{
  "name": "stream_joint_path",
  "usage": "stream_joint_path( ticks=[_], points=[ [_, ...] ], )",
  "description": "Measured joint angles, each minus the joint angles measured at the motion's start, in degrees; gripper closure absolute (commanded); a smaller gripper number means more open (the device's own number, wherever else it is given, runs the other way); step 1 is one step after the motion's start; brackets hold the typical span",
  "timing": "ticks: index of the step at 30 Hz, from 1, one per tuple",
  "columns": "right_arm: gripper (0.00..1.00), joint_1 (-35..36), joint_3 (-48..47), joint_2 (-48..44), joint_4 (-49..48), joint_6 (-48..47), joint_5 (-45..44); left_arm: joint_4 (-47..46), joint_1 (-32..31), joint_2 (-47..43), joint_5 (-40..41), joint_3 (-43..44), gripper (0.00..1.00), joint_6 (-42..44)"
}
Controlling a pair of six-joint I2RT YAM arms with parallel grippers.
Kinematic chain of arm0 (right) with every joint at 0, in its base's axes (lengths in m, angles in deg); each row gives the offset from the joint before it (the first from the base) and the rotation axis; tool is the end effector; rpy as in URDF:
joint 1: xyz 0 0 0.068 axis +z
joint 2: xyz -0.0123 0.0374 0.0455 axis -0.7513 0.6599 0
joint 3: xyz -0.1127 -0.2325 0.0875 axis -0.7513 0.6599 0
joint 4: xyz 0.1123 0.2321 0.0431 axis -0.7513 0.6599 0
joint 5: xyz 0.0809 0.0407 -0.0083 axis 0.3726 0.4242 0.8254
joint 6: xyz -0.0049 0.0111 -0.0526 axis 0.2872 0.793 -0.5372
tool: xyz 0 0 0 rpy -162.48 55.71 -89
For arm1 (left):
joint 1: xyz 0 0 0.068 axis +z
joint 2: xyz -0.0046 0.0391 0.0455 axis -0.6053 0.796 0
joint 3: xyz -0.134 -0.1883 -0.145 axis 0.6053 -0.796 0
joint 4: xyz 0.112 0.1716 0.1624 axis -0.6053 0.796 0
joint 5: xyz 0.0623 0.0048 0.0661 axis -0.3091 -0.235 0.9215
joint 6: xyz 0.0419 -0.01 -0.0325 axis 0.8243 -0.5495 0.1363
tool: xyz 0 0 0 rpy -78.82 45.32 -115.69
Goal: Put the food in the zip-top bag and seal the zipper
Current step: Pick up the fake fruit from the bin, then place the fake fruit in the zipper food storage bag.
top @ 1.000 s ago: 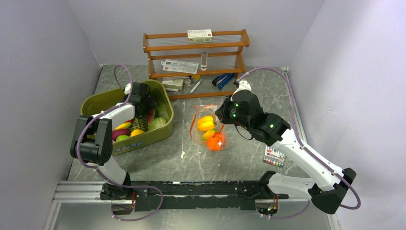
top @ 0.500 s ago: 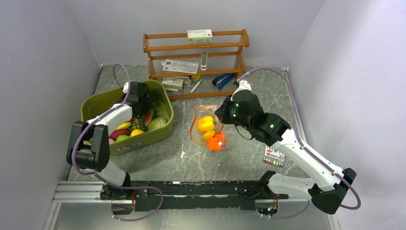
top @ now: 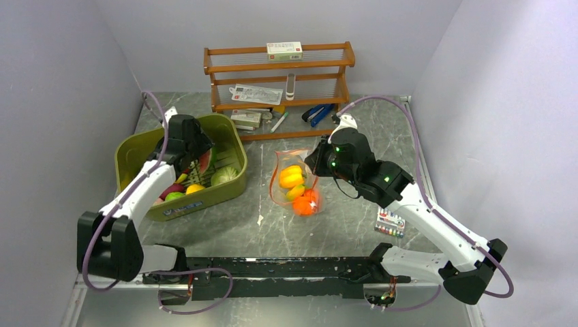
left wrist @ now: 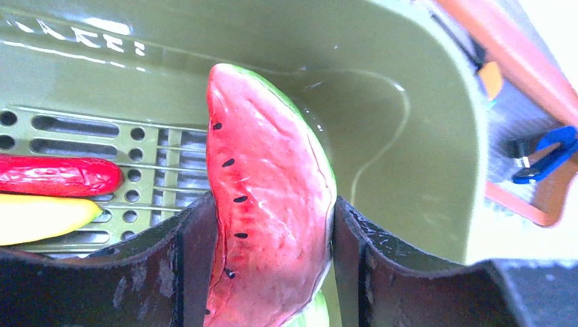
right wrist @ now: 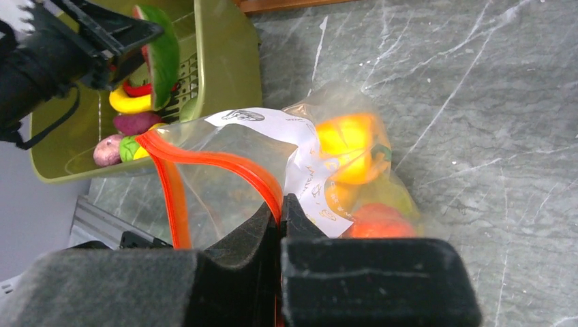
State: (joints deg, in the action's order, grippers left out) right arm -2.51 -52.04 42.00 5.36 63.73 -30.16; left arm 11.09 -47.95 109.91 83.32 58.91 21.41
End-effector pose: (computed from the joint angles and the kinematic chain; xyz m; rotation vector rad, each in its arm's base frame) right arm 0.1613 0.1573 0.3770 0.0223 2.1521 0.6866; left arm 0.2871 -0.0455 0.2538 -0.7704 2.1074 -0.2485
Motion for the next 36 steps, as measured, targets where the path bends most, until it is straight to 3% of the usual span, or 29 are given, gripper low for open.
stream_joint_path(
  ticks=[15,25,30,36],
  points=[
    [1.0,0.0,-3.34,2.8,2.73,-1.84,-2.01,2.47,0.0,-17.46,-5.64,-0.13,0.68,5.77],
    [1.0,0.0,-8.85,5.68,6.01,-5.18,-3.74,1.4,-0.33,-20.68,-21.66,3.58,0.64,9.44],
    [1.0,0.0,-8.74,5.68,6.03,-4.94,-3.13,-4.66,-0.48,-22.45,-33.31,3.45,0.63,8.55],
    [1.0,0.0,-5.31,5.14,4.57,-2.89,-1.29,-20.98,-2.03,-25.4,-45.57,-0.11,0.59,3.37]
  ],
)
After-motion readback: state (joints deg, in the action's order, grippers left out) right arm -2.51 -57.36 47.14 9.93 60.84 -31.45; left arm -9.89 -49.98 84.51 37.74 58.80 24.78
